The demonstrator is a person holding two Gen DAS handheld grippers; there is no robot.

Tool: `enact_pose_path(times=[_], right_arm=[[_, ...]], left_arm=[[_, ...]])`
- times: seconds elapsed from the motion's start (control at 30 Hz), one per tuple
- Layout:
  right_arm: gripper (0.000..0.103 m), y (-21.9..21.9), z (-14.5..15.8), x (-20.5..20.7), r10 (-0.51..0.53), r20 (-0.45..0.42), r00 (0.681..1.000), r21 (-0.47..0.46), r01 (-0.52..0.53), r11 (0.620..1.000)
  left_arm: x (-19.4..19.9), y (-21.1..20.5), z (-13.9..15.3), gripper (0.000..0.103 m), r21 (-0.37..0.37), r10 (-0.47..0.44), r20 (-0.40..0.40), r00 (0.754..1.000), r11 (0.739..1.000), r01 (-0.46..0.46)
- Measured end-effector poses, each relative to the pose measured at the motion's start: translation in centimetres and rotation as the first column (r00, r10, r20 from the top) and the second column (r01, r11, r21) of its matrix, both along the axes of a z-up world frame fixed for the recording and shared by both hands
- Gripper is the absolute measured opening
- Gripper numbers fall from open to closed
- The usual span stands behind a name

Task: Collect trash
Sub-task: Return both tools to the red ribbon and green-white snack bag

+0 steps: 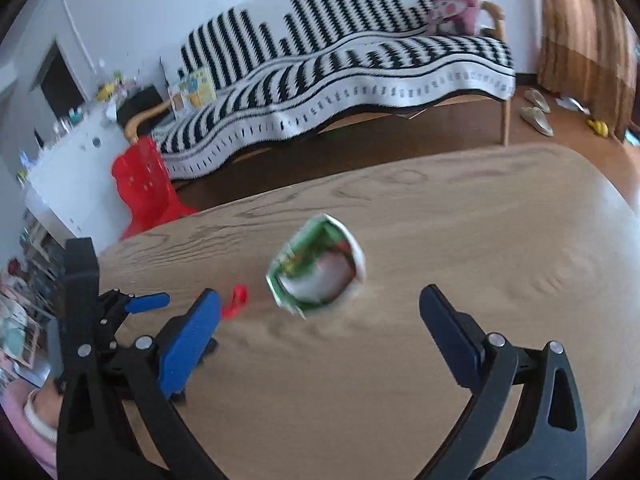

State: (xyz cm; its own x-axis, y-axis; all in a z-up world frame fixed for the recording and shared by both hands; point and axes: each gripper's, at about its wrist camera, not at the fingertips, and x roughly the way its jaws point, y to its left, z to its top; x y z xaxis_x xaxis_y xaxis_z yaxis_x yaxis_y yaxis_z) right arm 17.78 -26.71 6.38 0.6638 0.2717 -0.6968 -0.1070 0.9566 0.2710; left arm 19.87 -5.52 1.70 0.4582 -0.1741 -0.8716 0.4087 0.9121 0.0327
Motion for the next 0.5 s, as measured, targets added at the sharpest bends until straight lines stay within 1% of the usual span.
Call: enact_pose_path(times=[0.13,0.17,0.2,0.23,0.27,0.37,0.47,0.5], right_arm=[[0.096,2.8,-2.1,5.1,-0.015,-0.024,1.000,-0.070,0.013,0.997],[0.096,3.0,-2.9,6.0,-0.026,-0.030,0.999,-0.090,0.024,0.996],[0.096,3.2,-3.6,6.6,-0.033,-0.038,0.999,-0.109,0.028,0.994],[0.096,3.4,-4.4,7.1,-0.040,-0.049,0.998,-0.134,0.033,0.990],[0.096,3.5,-5.2,7.3,-0.041,-0.060,0.997,-0.147,0.031,0.989],[0.096,2.6,-7.2,7.9,-0.035,-0.098,0.995,-0.126,0.023,0.992],[0.096,1.9,-8.4,7.9,-0.045,-0.106,0.993,-0.137,0.031,0.990],[0.096,1.7,-8.4,7.7,-0.049,-0.088,0.995,-0.154,0.035,0.987]], left_arm=[[2.1,-0.9,-1.1,0.097,0.004,-0.032,0.007,0.999,0.999,0.032],[2.6,-1.1,-1.7,0.097,0.017,-0.042,0.008,0.999,0.999,0.041],[2.9,-1.1,-2.0,0.097,0.012,-0.049,0.013,0.999,0.999,0.049],[3.2,-0.8,-2.2,0.098,-0.031,-0.042,0.023,0.999,0.999,0.043],[3.4,-0.6,-2.2,0.098,-0.038,-0.024,0.045,0.999,0.999,0.026],[3.0,-0.5,-2.2,0.098,-0.060,-0.023,0.096,0.995,0.998,0.028],[2.8,-0.4,-2.2,0.098,-0.066,-0.017,0.106,0.994,0.998,0.024],[2.6,-0.5,-2.2,0.098,-0.066,-0.015,0.106,0.994,0.998,0.022]])
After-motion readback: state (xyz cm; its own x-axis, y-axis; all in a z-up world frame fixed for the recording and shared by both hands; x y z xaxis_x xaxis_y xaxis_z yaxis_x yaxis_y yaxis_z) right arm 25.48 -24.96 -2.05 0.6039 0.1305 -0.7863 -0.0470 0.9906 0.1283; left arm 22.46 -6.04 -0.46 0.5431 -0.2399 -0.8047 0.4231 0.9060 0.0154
